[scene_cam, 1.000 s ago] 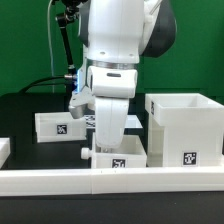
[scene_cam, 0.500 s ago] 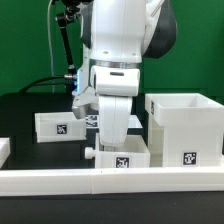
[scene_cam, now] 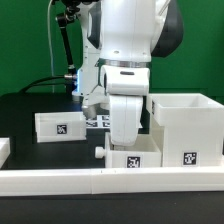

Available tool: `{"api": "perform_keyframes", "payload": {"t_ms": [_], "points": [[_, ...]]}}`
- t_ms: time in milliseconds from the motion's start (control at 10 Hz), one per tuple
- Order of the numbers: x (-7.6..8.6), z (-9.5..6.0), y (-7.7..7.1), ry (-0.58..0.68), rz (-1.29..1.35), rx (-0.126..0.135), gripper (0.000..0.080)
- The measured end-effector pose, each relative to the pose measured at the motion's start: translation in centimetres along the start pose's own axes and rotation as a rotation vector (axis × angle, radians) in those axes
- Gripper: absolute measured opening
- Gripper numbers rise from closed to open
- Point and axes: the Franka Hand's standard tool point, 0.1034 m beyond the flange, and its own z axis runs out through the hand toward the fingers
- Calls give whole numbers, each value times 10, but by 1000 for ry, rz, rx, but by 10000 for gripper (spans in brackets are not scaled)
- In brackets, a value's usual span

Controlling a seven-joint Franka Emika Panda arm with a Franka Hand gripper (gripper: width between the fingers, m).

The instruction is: Assemble drawer

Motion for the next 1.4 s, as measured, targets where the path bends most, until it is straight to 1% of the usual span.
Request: {"api": "perform_keyframes", "payload": {"t_ms": [400, 600, 1200, 1400], "points": [[0, 1, 0, 1, 7, -4, 41], [2, 0, 0, 0, -5, -4, 41], [6, 0, 0, -3, -3, 5, 41], [4, -1, -2, -10, -14, 39, 41]]}}
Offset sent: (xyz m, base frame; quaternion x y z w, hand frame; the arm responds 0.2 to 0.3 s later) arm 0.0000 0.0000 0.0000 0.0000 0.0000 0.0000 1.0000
